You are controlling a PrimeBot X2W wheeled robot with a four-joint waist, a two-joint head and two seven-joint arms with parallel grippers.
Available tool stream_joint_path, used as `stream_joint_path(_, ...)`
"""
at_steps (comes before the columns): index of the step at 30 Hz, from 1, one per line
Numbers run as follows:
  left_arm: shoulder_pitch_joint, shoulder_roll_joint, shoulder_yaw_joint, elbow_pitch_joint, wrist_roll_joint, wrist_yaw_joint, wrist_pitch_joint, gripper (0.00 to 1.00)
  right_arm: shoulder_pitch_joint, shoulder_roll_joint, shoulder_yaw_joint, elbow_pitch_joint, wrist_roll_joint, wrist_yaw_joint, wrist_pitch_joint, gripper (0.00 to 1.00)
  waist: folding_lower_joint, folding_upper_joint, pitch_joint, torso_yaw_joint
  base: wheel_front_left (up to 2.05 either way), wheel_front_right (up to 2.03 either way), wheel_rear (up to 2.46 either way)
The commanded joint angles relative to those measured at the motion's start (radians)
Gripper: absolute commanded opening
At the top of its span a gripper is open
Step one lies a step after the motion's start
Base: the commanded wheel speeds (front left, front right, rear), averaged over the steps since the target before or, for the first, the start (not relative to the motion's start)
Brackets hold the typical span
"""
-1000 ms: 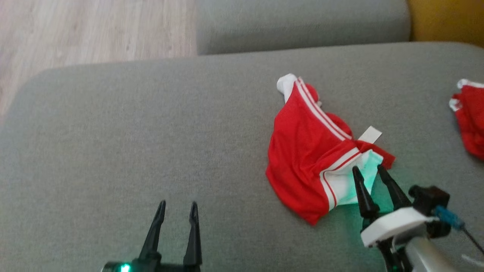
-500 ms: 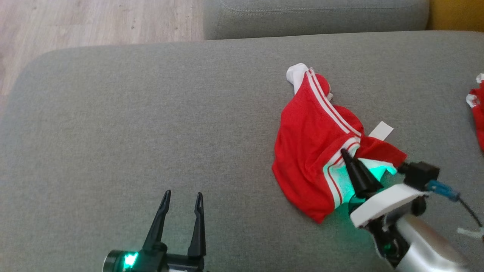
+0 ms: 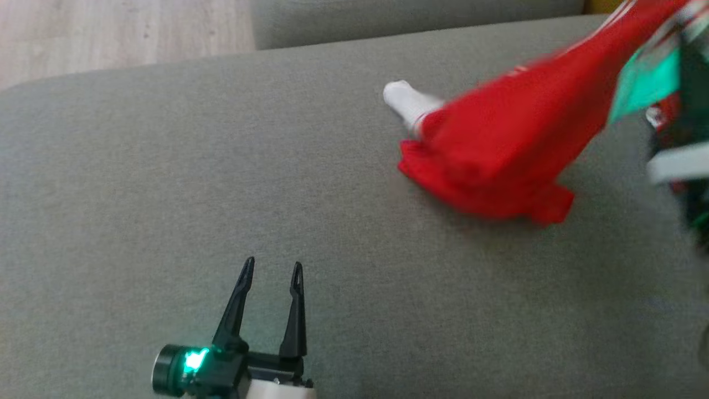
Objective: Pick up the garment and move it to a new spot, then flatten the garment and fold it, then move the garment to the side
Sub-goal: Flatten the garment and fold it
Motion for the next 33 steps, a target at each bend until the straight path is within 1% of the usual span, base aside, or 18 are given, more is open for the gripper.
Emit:
stream_joint_path(1,-0.039,-0.008,0.018,-0.033,0.001,0.003,-0.008,1.0,-0.066,-0.046,-0.018,-0.056,-0.018,-0.001,-0.006,0.0,-0.0001,0.0,0.017,-0.014,0.0,0.0,0.0)
stream_joint_path(5,-0.059,-0.008,0.01,-0.031,-0.006,0.012,-0.008,1.0,-0.192,-0.121,-0.071,-0.139,-0.07,-0.001,-0.006,0.0,-0.0001,0.0,0.032,-0.023,0.0,0.0,0.0)
stream_joint_path(8,-0.069,-0.008,0.005,-0.027,-0.011,0.014,-0.008,1.0,-0.293,-0.151,-0.095,-0.186,-0.107,-0.001,-0.006,0.0,-0.0001,0.0,0.039,-0.022,0.0,0.0,0.0)
stream_joint_path(10,-0.076,-0.008,0.002,-0.024,-0.014,0.012,-0.008,1.0,-0.352,-0.147,-0.101,-0.21,-0.131,-0.001,-0.006,0.0,-0.0001,0.0,0.045,-0.016,0.0,0.0,0.0)
stream_joint_path(11,-0.08,-0.008,0.002,-0.023,-0.015,0.012,-0.008,1.0,-0.37,-0.142,-0.086,-0.221,-0.143,-0.001,-0.006,0.0,-0.0001,0.0,0.047,-0.013,0.0,0.0,0.0)
stream_joint_path(13,-0.085,-0.008,0.004,-0.022,-0.02,0.014,-0.008,1.0,-0.382,-0.123,-0.03,-0.23,-0.16,-0.001,-0.006,0.0,-0.0001,0.0,0.053,-0.005,0.0,0.0,0.0)
stream_joint_path(15,-0.09,-0.008,0.005,-0.022,-0.024,0.017,-0.008,1.0,-0.364,-0.091,0.047,-0.231,-0.175,-0.001,-0.006,0.0,-0.0001,0.0,0.06,0.004,0.0,0.0,0.0)
stream_joint_path(16,-0.09,-0.008,0.005,-0.022,-0.024,0.017,-0.008,1.0,-0.364,-0.091,0.047,-0.231,-0.175,-0.001,-0.006,0.0,-0.0001,0.0,0.06,0.004,0.0,0.0,0.0)
stream_joint_path(19,-0.099,-0.008,-0.001,-0.02,-0.031,0.018,-0.008,1.0,-0.304,-0.017,0.199,-0.224,-0.171,-0.001,-0.006,0.0,-0.0001,0.0,0.072,0.024,0.0,0.0,0.0)
stream_joint_path(24,-0.116,-0.008,-0.016,-0.014,-0.038,0.019,-0.008,1.0,-0.177,0.155,0.44,-0.158,-0.152,-0.001,-0.006,0.0,-0.0001,0.0,0.09,0.064,0.0,0.0,0.0)
stream_joint_path(26,-0.124,-0.008,-0.02,-0.011,-0.04,0.02,-0.008,1.0,-0.136,0.233,0.514,-0.116,-0.146,-0.001,-0.006,0.0,-0.0001,0.0,0.094,0.081,0.0,0.0,0.0)
stream_joint_path(29,-0.133,-0.008,-0.026,-0.007,-0.042,0.021,-0.008,1.0,-0.095,0.339,0.585,-0.06,-0.152,-0.001,-0.006,0.0,-0.0001,0.0,0.095,0.106,0.0,0.0,0.0)
stream_joint_path(30,-0.135,-0.008,-0.028,-0.006,-0.043,0.021,-0.008,1.0,-0.085,0.363,0.601,-0.044,-0.158,-0.001,-0.006,0.17,-0.0001,0.0,0.094,0.113,0.0,0.0,0.0)
stream_joint_path(31,-0.136,-0.008,-0.031,-0.005,-0.044,0.022,-0.008,1.0,-0.075,0.382,0.614,-0.032,-0.161,-0.001,-0.006,0.88,-0.0001,0.0,0.093,0.121,0.0,0.0,0.0)
stream_joint_path(32,-0.137,-0.008,-0.032,-0.005,-0.044,0.023,-0.008,1.0,-0.067,0.396,0.623,-0.029,-0.164,-0.001,-0.006,1.0,-0.0001,0.0,0.091,0.125,0.0,0.0,0.0)
stream_joint_path(33,-0.136,-0.008,-0.032,-0.006,-0.043,0.026,-0.008,1.0,-0.054,0.411,0.628,-0.035,-0.168,-0.001,-0.006,1.0,-0.0001,0.0,0.088,0.131,0.0,0.0,0.0)
